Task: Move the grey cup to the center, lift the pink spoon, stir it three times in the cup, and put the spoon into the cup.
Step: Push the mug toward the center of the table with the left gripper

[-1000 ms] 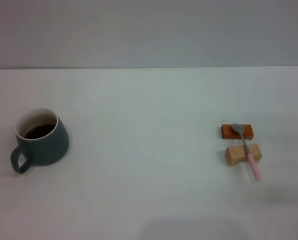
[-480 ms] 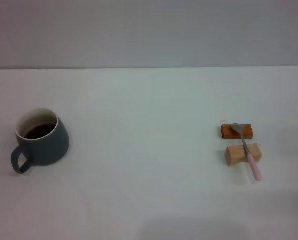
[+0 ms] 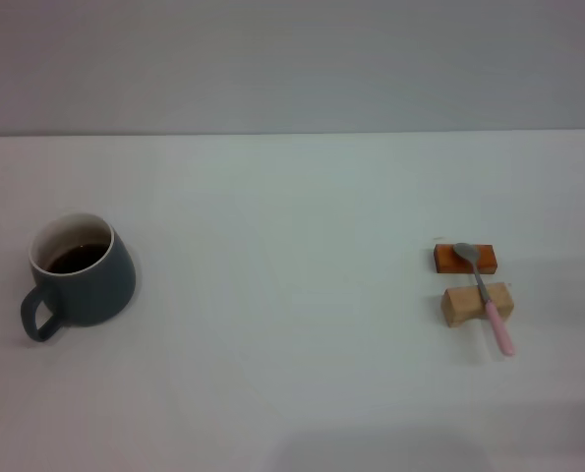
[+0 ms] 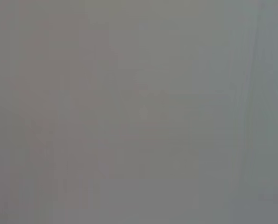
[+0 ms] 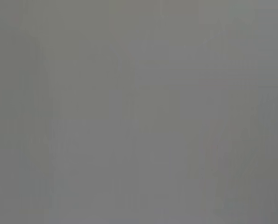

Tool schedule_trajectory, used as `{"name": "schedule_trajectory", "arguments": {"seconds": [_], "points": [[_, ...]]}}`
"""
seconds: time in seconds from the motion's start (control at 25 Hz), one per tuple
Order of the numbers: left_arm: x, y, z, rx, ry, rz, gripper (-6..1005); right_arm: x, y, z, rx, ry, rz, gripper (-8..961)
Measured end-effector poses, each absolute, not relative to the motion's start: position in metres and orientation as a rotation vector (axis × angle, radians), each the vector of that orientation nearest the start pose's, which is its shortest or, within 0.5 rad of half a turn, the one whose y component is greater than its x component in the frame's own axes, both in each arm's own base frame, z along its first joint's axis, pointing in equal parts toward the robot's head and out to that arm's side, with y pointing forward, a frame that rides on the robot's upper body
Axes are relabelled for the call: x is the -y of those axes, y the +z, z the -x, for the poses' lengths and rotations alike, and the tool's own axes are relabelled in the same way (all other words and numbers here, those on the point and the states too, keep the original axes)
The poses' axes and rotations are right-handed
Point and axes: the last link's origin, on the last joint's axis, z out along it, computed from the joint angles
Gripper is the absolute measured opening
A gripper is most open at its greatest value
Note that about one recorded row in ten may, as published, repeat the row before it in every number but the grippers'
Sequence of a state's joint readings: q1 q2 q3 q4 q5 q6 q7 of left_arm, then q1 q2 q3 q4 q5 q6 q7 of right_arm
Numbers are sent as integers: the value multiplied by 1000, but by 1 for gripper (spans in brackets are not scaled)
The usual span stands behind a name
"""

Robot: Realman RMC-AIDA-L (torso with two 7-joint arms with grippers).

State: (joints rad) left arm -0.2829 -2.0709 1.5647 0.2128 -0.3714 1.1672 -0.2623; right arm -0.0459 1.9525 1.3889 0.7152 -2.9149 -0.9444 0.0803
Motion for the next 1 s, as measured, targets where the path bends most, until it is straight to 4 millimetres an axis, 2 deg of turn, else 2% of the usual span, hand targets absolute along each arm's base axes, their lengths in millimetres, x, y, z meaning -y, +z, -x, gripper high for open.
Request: {"name": "schedule_trajectory", "arguments": {"seconds": [0.44, 1.0], "points": [[-297, 38, 383, 646, -668, 1307, 726, -266, 69, -378, -447, 522, 1458, 525], [-294, 24, 378, 633, -650, 1395, 444, -270, 72, -373, -428, 548, 1443, 525]]}}
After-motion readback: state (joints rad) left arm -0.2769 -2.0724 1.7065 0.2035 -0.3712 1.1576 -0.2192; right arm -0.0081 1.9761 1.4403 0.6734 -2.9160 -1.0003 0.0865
